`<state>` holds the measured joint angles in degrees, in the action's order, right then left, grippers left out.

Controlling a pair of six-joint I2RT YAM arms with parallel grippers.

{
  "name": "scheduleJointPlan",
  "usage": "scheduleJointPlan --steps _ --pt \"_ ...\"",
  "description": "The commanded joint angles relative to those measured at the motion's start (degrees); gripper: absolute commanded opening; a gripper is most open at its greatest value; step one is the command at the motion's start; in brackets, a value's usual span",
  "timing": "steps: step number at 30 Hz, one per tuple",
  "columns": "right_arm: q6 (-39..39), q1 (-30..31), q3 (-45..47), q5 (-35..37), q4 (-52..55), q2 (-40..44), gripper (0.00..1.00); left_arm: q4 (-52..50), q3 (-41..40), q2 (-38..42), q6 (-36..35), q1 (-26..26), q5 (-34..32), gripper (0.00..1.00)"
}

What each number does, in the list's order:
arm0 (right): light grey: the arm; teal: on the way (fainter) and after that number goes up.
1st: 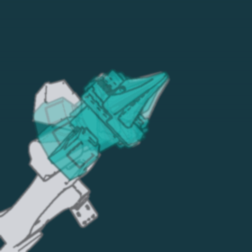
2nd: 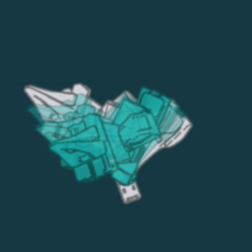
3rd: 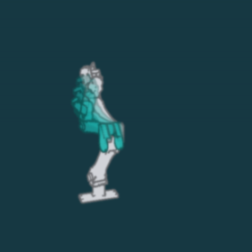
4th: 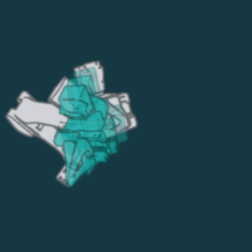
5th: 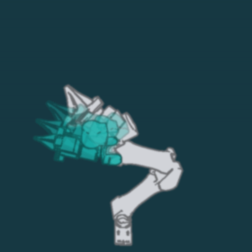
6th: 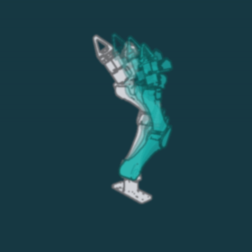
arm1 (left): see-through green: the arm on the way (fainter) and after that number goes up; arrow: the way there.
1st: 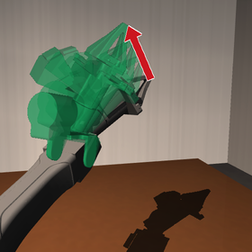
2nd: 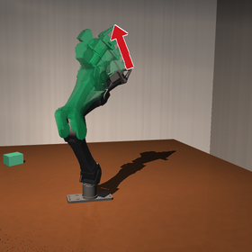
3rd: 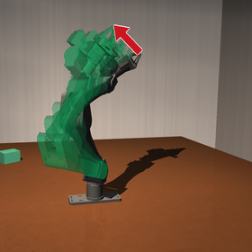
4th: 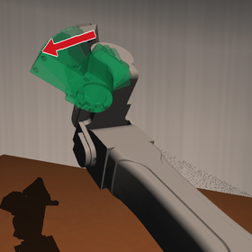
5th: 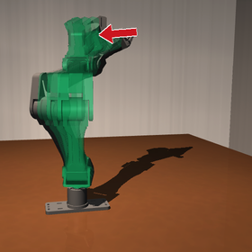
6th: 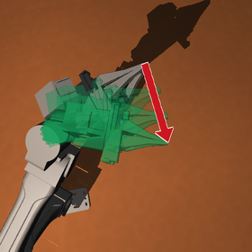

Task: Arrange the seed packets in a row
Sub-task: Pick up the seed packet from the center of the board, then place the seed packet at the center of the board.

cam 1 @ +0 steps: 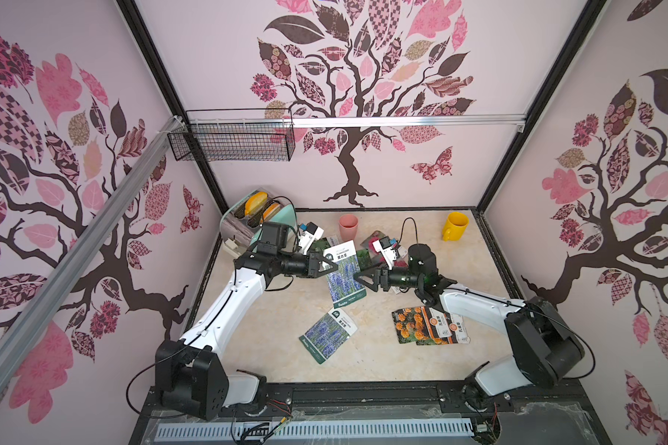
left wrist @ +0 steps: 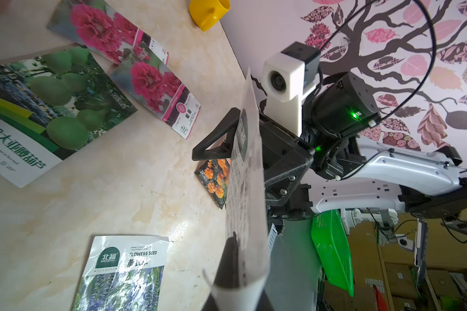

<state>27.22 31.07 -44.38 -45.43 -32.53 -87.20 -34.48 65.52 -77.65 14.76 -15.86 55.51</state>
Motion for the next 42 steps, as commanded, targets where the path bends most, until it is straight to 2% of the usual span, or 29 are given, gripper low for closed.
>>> scheduleJointPlan --steps 1,3,4,5,7,8,9,10,13,15,18,20,24,28,31,34,35,36,38,42 --pt "1.7 2.6 -1.0 -3.9 -5.8 -0.2 0.58 -1.5 0.0 -1.6 -2.2 -0.9 -0.9 0.0" --pt "1.3 3.6 -0.9 -4.0 -5.8 -0.2 0.3 -2.0 0.1 -2.1 -1.8 -0.9 -2.6 0.0" --pt "1.4 3.8 -0.9 -4.0 -5.3 -0.3 0.09 -2.8 0.3 -2.1 -1.8 -1.0 -4.0 0.0" --pt "1.5 3.8 -0.6 -3.7 -4.8 -0.3 0.0 -3.8 0.8 -1.9 -2.1 -0.9 -5.9 0.0" --pt "1.8 3.9 0.8 -2.6 -4.8 0.2 0.0 -5.4 1.1 -0.8 -0.7 -0.7 -11.6 0.0" --pt "2.1 4.0 1.6 -2.2 -5.2 0.3 0.0 -5.6 0.8 0.1 1.2 0.0 -15.4 0.04" --pt "2.5 4.2 2.0 -1.3 -5.0 0.4 0.0 -6.0 0.4 1.1 3.5 1.2 -19.4 0.21" --pt "2.7 4.4 2.3 0.1 -4.4 0.3 0.0 -6.7 -0.2 2.0 4.9 2.6 -22.5 0.31" --pt "4.1 6.8 2.4 5.7 -2.7 -0.5 0.0 -9.2 -2.9 6.7 11.2 6.7 -36.3 0.48" --pt "6.1 9.7 1.9 9.9 -3.7 -2.1 0.0 -10.7 -5.1 11.2 14.4 9.7 -43.3 0.54" --pt "10.8 14.0 -0.9 16.1 -4.9 -6.6 0.0 -11.2 -8.2 17.0 17.7 14.3 -47.7 0.55" --pt "14.3 16.8 -4.1 20.1 -4.1 -10.4 0.0 -12.4 -9.5 19.6 18.8 16.5 -49.9 0.6" --pt "20.4 22.9 -13.2 24.6 -2.7 -20.2 0.0 -13.4 -11.9 25.8 21.3 19.8 -54.0 0.6" --pt "24.6 27.3 -25.3 27.6 1.6 -30.1 0.0 -14.9 -11.5 29.1 21.7 20.2 -57.6 0.6" --pt "28.5 28.1 -33.1 26.7 3.5 -37.4 0.0 -15.4 -11.4 29.8 22.2 20.3 -58.2 0.59" --pt "28.1 29.2 -41.2 26.9 7.2 -43.3 0.0 -14.8 -12.3 30.2 22.7 20.3 -58.2 0.59" --pt "27.5 29.5 -44.4 26.9 9.1 -45.2 0.01 -14.7 -12.7 30.1 22.8 20.3 -58.2 0.59" --pt "27.3 29.6 -46.8 26.7 9.9 -47.1 0.19 -14.3 -13.0 29.8 22.8 20.3 -58.1 0.59" --pt "26.8 29.5 -50.1 26.4 10.5 -49.7 0.27 -14.1 -13.7 29.3 22.9 20.3 -58.1 0.59" --pt "22.0 29.1 -50.7 28.1 12.5 -49.2 0.69 -14.2 -14.1 28.1 22.5 20.4 -58.0 0.59"
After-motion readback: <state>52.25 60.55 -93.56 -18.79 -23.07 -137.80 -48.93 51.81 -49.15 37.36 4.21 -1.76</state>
